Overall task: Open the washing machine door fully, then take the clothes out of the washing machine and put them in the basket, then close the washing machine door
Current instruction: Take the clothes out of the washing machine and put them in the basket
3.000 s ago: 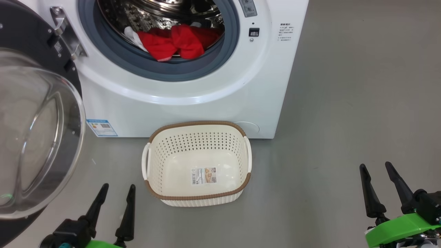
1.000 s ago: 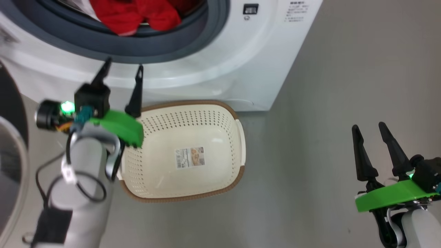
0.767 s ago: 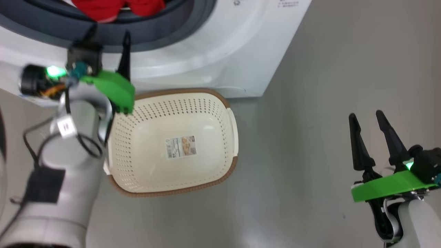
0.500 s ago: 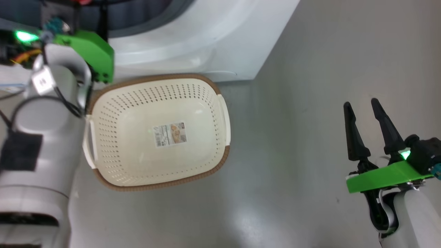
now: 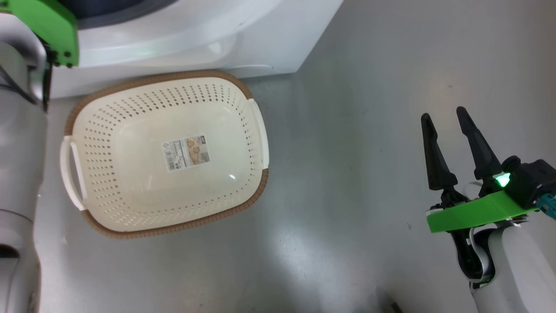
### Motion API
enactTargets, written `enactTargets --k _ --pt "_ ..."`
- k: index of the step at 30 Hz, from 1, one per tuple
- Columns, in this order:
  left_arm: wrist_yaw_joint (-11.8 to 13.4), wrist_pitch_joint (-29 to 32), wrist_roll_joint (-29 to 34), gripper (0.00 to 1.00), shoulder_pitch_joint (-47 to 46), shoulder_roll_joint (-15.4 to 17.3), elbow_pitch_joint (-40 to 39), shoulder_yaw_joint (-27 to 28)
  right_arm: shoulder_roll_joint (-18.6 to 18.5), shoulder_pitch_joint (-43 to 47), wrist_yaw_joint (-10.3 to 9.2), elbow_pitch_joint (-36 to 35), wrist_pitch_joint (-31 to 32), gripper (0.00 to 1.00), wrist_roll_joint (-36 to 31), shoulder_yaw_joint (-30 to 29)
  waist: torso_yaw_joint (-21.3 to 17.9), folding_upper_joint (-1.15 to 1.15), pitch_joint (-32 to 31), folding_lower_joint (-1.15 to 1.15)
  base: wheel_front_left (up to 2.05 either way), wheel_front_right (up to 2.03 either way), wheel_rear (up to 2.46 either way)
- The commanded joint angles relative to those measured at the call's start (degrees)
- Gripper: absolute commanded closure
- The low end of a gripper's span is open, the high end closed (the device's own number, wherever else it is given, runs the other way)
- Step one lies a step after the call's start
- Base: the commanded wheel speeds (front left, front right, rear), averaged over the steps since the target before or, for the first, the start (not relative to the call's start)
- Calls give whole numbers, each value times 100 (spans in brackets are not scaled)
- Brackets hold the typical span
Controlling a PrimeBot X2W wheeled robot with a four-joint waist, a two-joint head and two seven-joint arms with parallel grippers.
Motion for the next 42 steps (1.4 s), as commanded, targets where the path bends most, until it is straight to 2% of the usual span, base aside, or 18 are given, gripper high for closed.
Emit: enactTargets --k 1,13,14,15,16,17,18,20,22,28,34,42 --pt "44 25 -31 0 -134 322 -73 40 -16 -7 26 -155 -54 0 20 141 -92 0 129 0 0 0 0" --pt "144 144 -59 0 -288 575 20 -68 -33 -102 26 -220 -54 0 32 222 -208 0 263 0 0 0 0" --pt "146 161 -69 3 -295 601 23 -70 -32 -110 26 -229 -54 0 33 230 -221 0 270 0 0 0 0" --pt "138 194 -82 24 -301 614 27 -72 -31 -118 26 -239 -54 0 33 238 -231 0 275 0 0 0 0" --pt "146 208 -83 50 -305 625 29 -84 -27 -121 26 -251 -54 0 30 247 -238 0 278 0 0 0 0" --pt "158 217 -82 57 -311 633 31 -98 -24 -122 26 -262 -54 0 27 254 -243 0 283 0 0 0 0" --pt "159 238 -91 72 -317 633 34 -105 -22 -123 26 -273 -54 0 25 256 -244 0 288 0 0 0 0" --pt "166 258 -89 80 -326 637 37 -136 -27 -127 26 -286 -54 0 26 260 -241 0 295 0 0 0 0" --pt "156 260 -108 100 -331 638 40 -150 -34 -133 26 -291 -54 0 24 262 -231 0 294 0 0 0 0" --pt "143 -3 -229 100 -277 526 43 -139 -49 -144 26 -278 -54 0 6 218 -125 0 226 0 0 0 0" --pt "96 -320 -689 100 38 260 -192 202 -66 -86 26 -255 -54 0 -11 134 89 0 16 0 0 0 0" --pt "-25 -339 -961 100 1125 85 -1936 590 -121 78 26 -241 -54 0 -35 -12 346 0 -388 0 0 0 0"
